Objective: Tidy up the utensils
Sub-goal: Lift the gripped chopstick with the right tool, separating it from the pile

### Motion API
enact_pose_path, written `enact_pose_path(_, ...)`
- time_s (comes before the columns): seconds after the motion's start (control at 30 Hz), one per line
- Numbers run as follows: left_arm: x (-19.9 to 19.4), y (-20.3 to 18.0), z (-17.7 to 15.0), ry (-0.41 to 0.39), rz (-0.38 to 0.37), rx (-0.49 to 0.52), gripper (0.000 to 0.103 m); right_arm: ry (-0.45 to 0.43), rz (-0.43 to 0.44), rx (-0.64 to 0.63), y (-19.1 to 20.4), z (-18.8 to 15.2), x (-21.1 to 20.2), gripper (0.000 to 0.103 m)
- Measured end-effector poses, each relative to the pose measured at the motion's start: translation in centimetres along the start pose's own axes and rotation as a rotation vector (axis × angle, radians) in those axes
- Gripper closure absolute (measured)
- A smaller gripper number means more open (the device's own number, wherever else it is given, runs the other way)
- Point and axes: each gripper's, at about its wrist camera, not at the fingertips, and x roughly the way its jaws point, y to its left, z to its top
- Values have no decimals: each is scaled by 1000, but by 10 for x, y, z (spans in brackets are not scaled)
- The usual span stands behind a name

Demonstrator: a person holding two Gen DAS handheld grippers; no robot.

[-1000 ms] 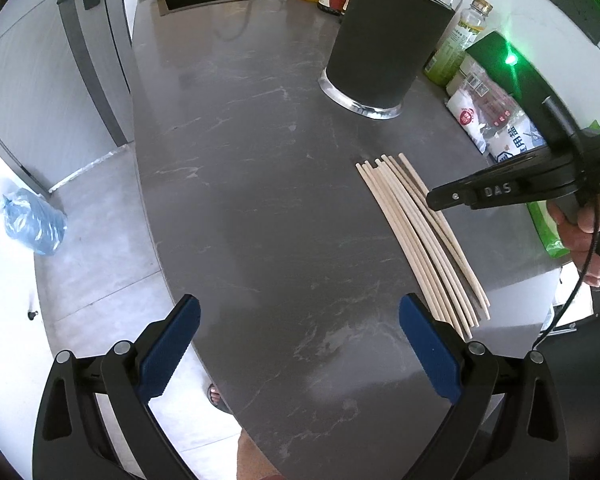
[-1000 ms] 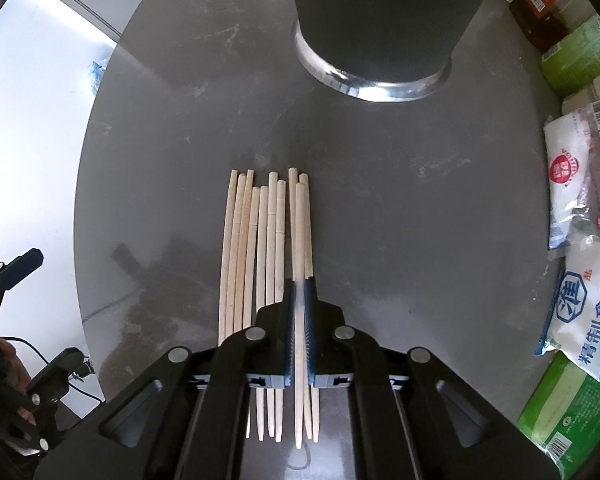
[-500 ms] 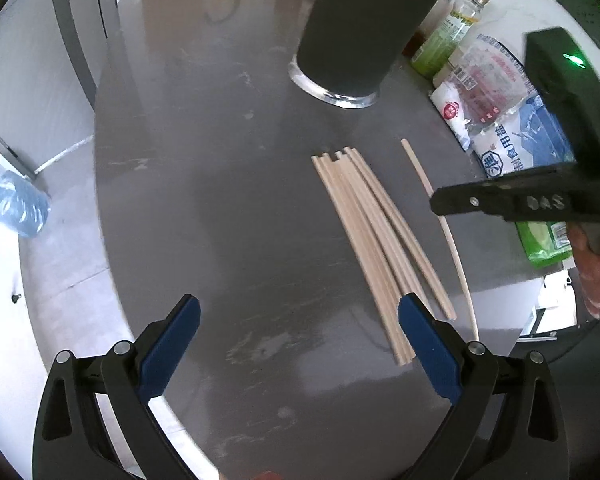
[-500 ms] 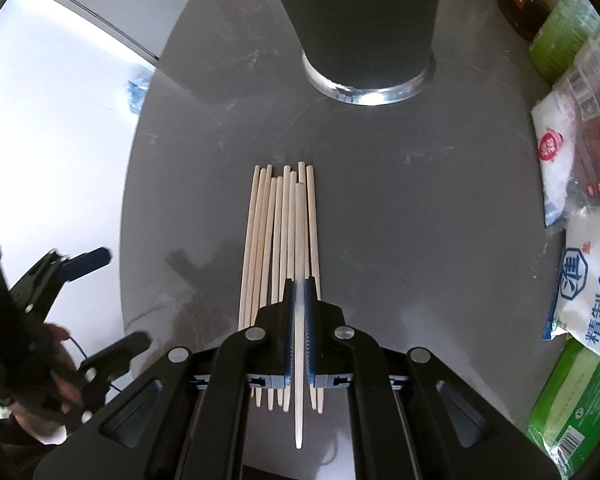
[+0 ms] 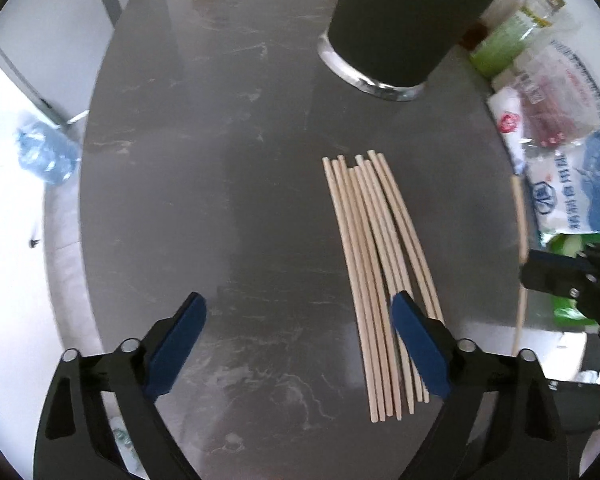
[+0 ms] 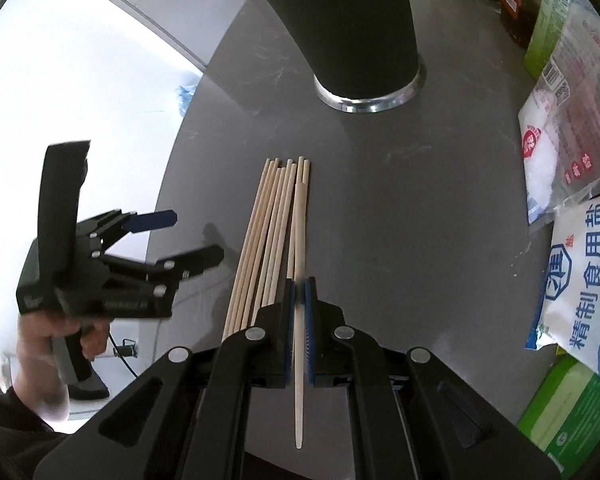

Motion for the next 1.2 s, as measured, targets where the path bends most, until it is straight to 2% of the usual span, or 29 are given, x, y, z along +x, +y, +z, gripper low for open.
enact_pose_path(0.07,7,-1,4,40,2,-21,24,-4,16,-8,-3,-2,1,97)
enact_pose_path(0.1,12,0,7,69,-16,-39,31,-7,24,-9,-6,-1,2,97)
enact_pose_path(0.13,14,1,9,84,-30,-51,33,-12,38,-11,-8,-2,3,97)
enact_pose_path(0.2,18,3,13,108,-39,-76,35,-20,67,-15,-10,-1,4,97)
enact_pose_path(0.33,20,3,20,127,6,-85,36,-28,102,-18,-13,-1,8,97)
enact_pose_path(0.4,21,0,24,131,17,-84,36,-32,117,-19,-29,-7,-3,97)
enact_pose_path(0.57,25,-7,30,138,49,-91,39,-42,139,-6,-36,-4,-2,97)
enact_pose_path(0.67,30,-9,31,148,56,-96,44,-45,146,-6,-36,-2,0,97)
enact_pose_path(1.03,42,-34,49,149,90,-96,45,-48,168,-30,-38,-2,-2,97)
enact_pose_path(1.13,36,-38,45,143,87,-91,51,-49,170,-34,-37,-3,-3,97)
enact_pose_path(1.2,32,-38,40,143,79,-83,61,-51,171,-35,-38,-3,-4,97)
